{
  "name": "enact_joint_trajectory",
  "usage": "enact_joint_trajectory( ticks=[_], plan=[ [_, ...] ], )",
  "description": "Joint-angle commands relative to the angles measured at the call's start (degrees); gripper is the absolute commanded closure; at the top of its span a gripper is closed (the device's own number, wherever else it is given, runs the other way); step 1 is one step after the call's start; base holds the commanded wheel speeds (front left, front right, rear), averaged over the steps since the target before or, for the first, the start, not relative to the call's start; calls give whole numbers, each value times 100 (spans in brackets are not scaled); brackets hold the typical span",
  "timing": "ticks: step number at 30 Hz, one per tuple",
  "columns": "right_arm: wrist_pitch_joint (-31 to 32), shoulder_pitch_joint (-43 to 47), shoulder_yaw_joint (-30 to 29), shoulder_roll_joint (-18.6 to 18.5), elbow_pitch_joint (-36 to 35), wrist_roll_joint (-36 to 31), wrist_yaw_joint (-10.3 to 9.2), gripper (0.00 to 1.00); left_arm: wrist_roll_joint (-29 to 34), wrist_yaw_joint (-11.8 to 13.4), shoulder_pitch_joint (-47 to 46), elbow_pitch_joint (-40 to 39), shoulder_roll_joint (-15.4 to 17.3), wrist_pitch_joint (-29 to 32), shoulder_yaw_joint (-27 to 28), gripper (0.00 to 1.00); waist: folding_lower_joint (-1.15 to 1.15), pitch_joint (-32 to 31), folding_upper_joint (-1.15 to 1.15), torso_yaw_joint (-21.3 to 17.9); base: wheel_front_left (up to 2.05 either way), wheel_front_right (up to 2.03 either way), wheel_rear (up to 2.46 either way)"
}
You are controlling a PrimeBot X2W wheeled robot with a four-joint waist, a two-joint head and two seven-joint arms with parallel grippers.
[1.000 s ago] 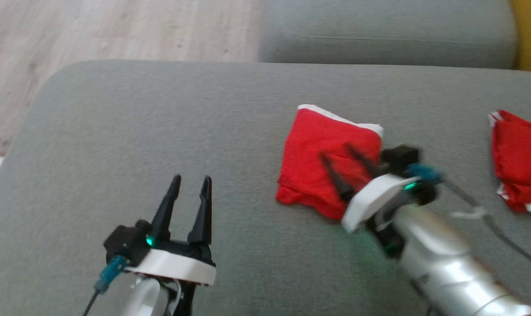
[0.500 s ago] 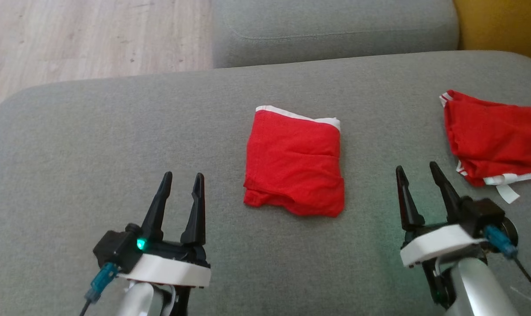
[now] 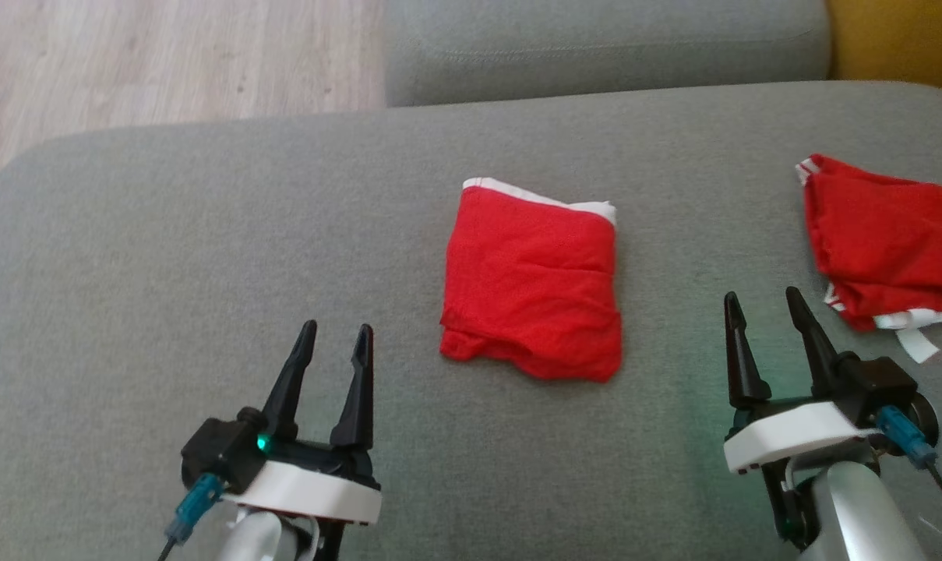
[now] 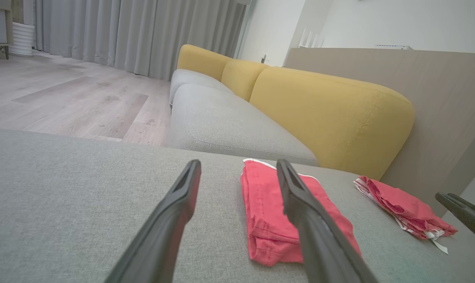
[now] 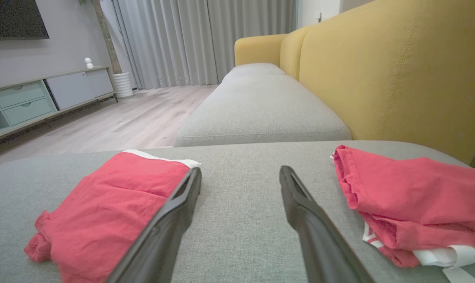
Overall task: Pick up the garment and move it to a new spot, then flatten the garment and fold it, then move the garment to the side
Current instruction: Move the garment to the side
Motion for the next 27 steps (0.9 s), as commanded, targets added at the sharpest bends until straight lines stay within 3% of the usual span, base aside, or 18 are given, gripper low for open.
enact_joint_trajectory(
  ticks=[1,5,11,20,27],
  plan=[
    [-52,-225,127,0,-123,34,-4,0,18,-34,-290,-199,-2,-30,102,0,0,110,0,105,0,0,0],
    [48,-430,201,1,2,118,-4,0,17,-34,-350,-192,-3,-30,34,0,0,272,0,242,0,0,0],
    [489,-1025,416,1,596,756,-4,0,1,-34,-498,-118,-4,-30,-113,0,0,562,0,597,0,0,0],
    [1150,-1792,730,1,2113,2055,-4,0,-74,-34,-604,-23,-4,-30,-276,0,0,716,0,1091,0,0,0],
    [1481,-2224,1222,1,3144,2153,-4,0,-105,-34,-584,22,-5,-30,-261,0,0,683,0,1191,0,0,0]
  ],
)
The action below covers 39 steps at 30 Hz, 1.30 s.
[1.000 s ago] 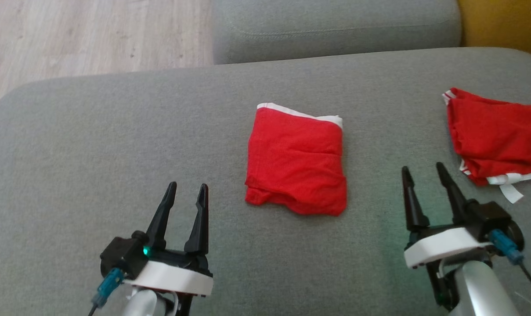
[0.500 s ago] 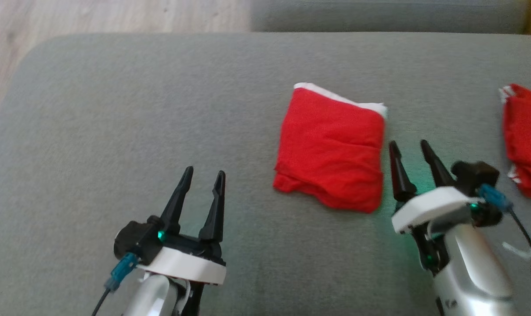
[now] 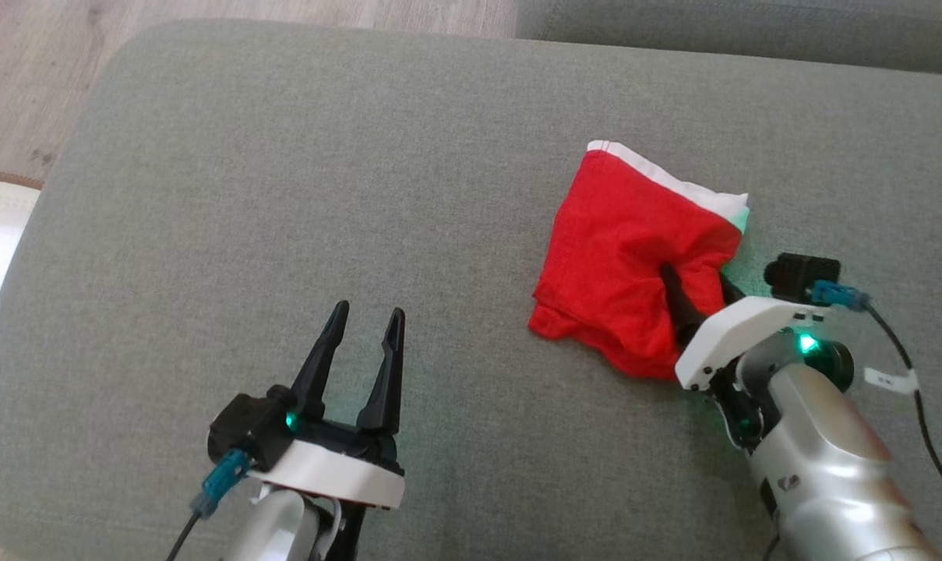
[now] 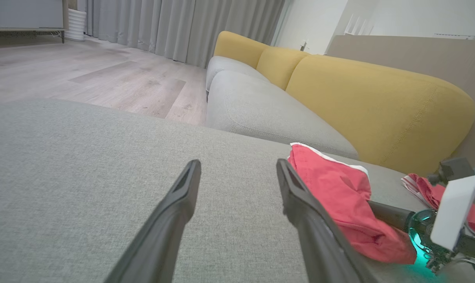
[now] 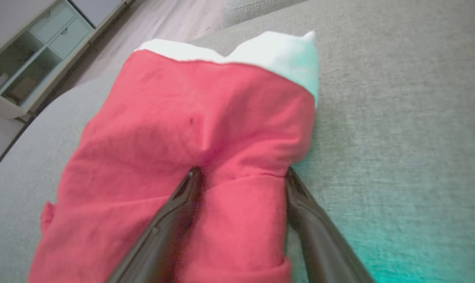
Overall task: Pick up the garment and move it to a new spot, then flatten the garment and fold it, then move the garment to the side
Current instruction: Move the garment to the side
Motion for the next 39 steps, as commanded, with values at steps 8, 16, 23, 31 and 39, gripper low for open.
enact_joint_trajectory(
  ticks=[8,16,23,31,39],
  plan=[
    [-285,-405,458,92,606,-673,-4,100,0,-34,-197,-159,6,-30,171,0,0,-104,0,-164,0,0,0],
    [-796,-839,625,-153,631,-1835,-4,100,54,-34,-179,-165,6,-30,211,0,0,-220,0,-507,0,0,0],
    [-714,-999,1422,-925,170,-2168,-4,100,55,-34,-129,-187,6,-30,277,0,0,-334,0,-822,0,0,0],
    [-51,-1119,2264,-2487,-567,-1277,-4,100,31,-34,-132,-239,6,-30,299,0,0,-222,0,-1029,0,0,0],
    [252,-1224,2627,-4139,-1061,-341,-4,100,31,-34,-340,-271,6,-30,233,0,0,229,0,-1037,0,0,0]
  ],
)
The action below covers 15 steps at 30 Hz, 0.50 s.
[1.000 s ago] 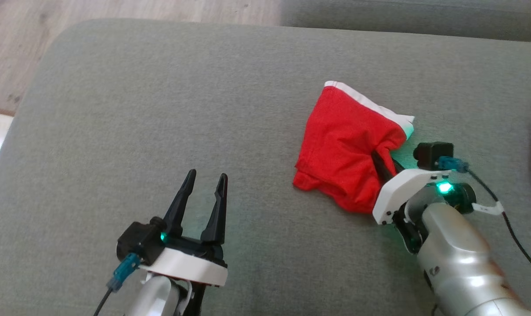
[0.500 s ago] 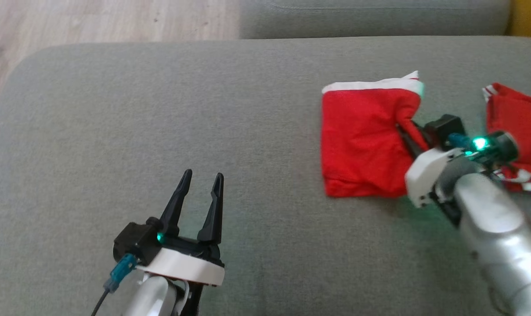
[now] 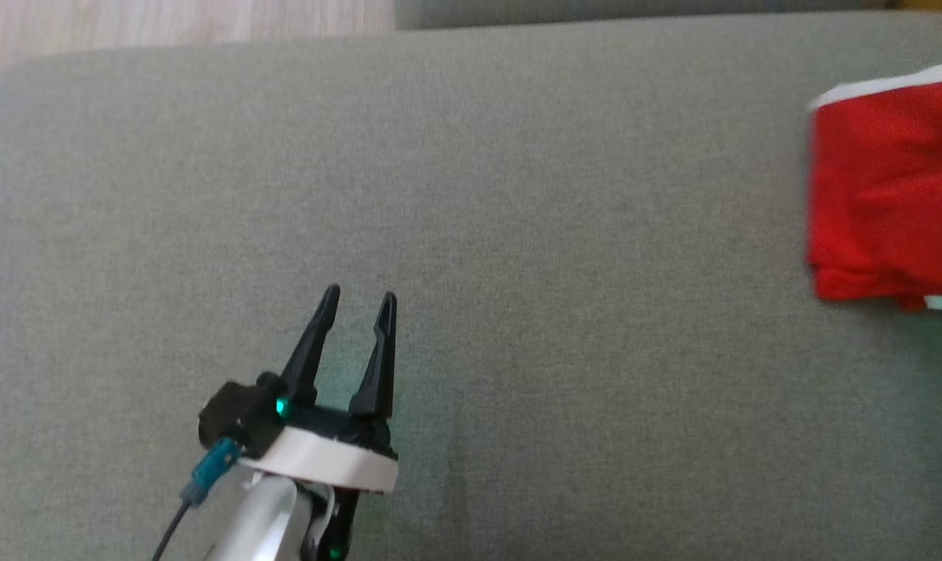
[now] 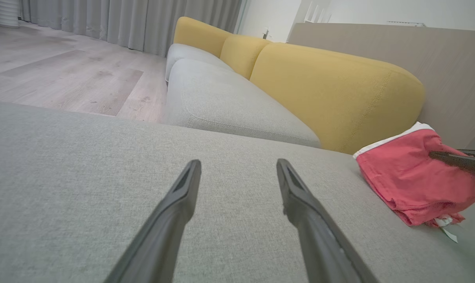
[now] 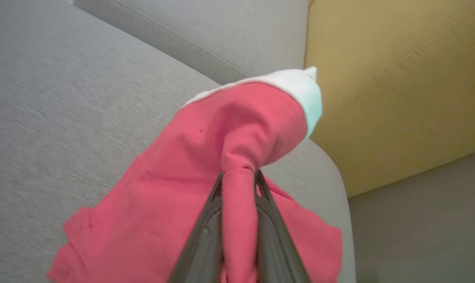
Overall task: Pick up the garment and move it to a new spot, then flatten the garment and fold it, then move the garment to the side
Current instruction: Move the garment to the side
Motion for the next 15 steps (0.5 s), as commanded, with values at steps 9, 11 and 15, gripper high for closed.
enact_joint_trajectory(
  ticks=[9,11,15],
  plan=[
    [91,-322,193,-903,267,196,-4,100,48,-33,-539,-194,60,-30,61,0,0,594,0,143,0,0,0],
    [141,-428,224,-931,505,256,-4,100,62,-33,-613,-187,91,-31,52,0,0,715,0,184,0,0,0],
    [161,-450,242,-855,721,307,-4,100,80,-33,-631,-177,112,-31,54,0,0,757,0,196,0,0,0]
  ],
)
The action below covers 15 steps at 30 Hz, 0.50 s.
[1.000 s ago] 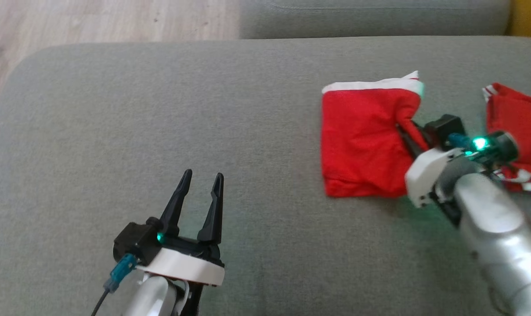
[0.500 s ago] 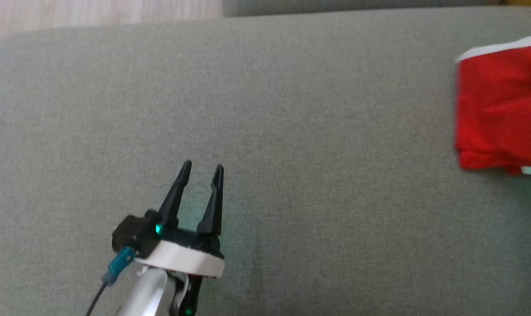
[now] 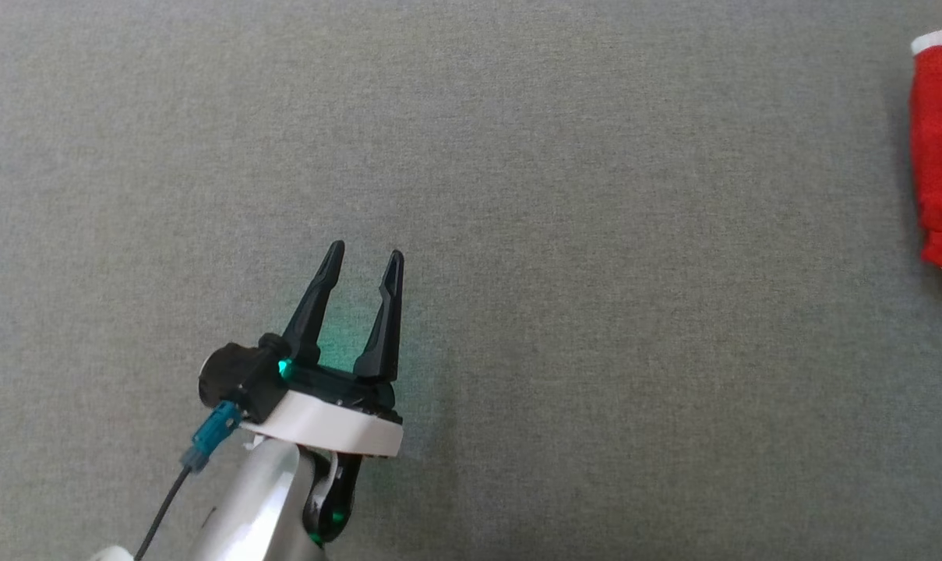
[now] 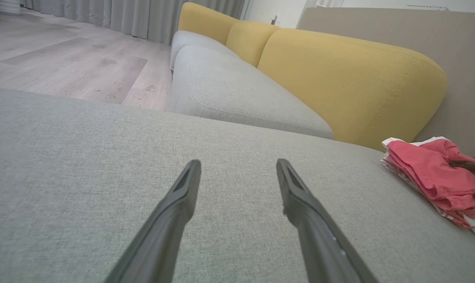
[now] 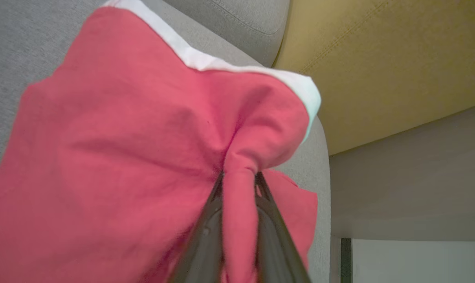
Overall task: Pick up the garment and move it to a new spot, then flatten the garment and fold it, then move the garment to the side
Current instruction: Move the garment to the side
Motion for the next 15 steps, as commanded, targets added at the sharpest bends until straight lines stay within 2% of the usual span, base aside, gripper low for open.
enact_joint_trajectory(
  ticks=[1,15],
  plan=[
    [5,28,19,-196,78,36,-4,100,57,-34,-153,-168,81,-31,140,0,-1,8,0,-2,0,0,0],
    [18,-33,23,49,522,-7,-4,100,106,-34,-195,-137,115,-31,138,0,-1,-8,0,-70,0,0,0]
  ],
)
